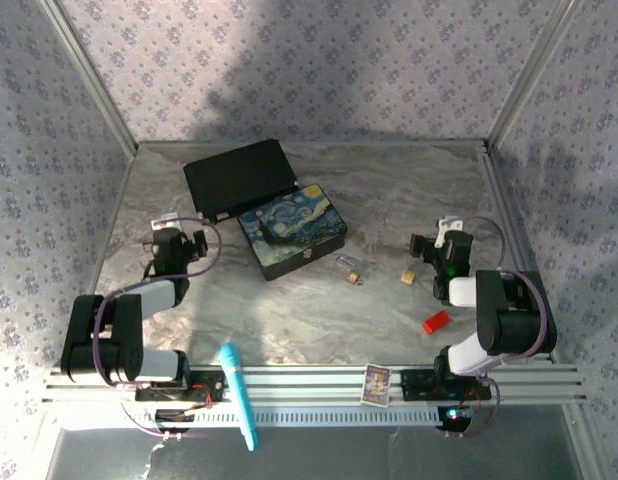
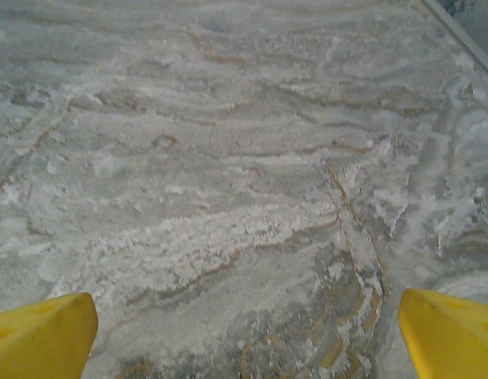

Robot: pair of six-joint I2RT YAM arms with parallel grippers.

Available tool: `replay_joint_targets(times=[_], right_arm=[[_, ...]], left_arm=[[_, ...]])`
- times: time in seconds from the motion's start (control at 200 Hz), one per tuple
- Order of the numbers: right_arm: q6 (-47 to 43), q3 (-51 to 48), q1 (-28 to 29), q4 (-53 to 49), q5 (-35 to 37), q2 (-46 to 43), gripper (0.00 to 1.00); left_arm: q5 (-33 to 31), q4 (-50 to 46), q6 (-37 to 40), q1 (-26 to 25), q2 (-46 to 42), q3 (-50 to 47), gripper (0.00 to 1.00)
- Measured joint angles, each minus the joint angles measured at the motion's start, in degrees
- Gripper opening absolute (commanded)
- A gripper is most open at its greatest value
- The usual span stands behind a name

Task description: Unlock a padlock with a key

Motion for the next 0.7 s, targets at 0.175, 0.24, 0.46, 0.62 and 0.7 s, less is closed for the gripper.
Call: replay_joint_targets(times=[0.175, 0.24, 0.46, 0.62, 0.7], right_arm=[[-0.2, 0.7, 0.8, 0.9, 0.1, 0.0, 0.99], [-0.3, 0.8, 1.2, 0.9, 0.1, 0.0, 0.99], [-0.6, 0.9, 1.4, 0.9, 0.3, 0.0, 0.99], [-0.7, 0.9, 1.4, 0.9, 0.5, 0.0, 0.99], [-0.7, 0.9, 1.4, 0.9, 0.5, 0.0, 0.99]], left_arm=[[4.7, 8.1, 1.2, 1.9, 4.2, 0.1, 1.00], [6.6, 11.2, 1.7, 2.2, 8.4, 0.1, 1.00], [8.3, 11.7, 3.3, 1.6, 10.4, 0.2, 1.00], [6.5, 12.3, 3.6, 0.9, 10.4, 0.2, 1.00], [3.7, 13.5, 3.5, 0.2, 10.4, 0.2, 1.00]])
